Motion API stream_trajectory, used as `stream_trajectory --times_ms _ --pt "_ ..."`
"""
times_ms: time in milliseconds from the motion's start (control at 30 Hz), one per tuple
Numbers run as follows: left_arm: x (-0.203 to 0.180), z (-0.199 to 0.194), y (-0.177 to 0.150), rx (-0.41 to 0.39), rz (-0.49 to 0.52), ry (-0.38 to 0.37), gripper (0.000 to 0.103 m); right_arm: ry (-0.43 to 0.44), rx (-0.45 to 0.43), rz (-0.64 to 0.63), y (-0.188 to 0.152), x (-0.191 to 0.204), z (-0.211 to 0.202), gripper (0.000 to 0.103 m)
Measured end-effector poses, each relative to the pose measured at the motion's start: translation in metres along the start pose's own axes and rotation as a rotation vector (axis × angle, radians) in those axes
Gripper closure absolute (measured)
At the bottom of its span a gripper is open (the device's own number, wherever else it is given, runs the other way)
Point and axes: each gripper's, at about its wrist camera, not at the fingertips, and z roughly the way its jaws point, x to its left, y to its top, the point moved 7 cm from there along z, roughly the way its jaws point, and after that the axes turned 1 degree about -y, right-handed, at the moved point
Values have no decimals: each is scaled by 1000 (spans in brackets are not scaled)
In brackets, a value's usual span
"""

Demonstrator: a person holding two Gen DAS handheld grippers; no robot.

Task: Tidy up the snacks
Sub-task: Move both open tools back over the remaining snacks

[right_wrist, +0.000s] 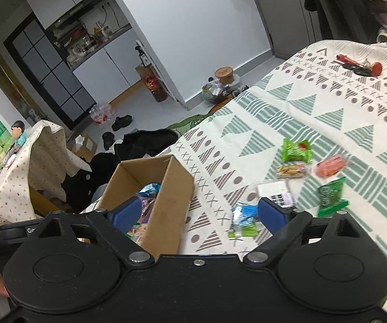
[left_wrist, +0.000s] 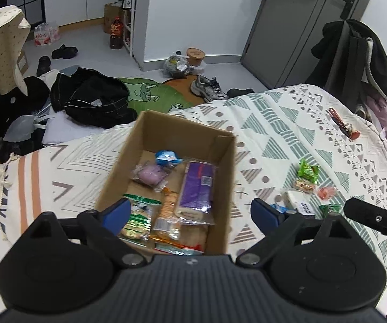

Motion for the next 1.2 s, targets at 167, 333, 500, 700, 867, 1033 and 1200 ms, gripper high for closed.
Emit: stream_trajectory --times_ms 167,333,500,700,867,1033,1200 --pt "-21 2 -7 -5 13 -5 6 -14 -26 -12 5 -16 -13 8" --pt "-45 3 -12 -18 28 -6 6 -13 -41 2 8 -35 -24 6" --pt "-70 5 -16 -25 56 -10 6 -23 -68 39 11 -63 -38 4" --pt "-96 15 -20 -17 58 -24 6 -30 -85 95 14 -91 -46 4" --pt "-114 26 -25 4 79 -27 6 -42 -86 128 15 -113 -53 4" --pt "-129 37 -28 14 91 -33 6 -59 -93 172 17 -135 -54 4" --pt "-138 51 -29 27 85 -38 6 -79 -75 208 14 -150 -44 4"
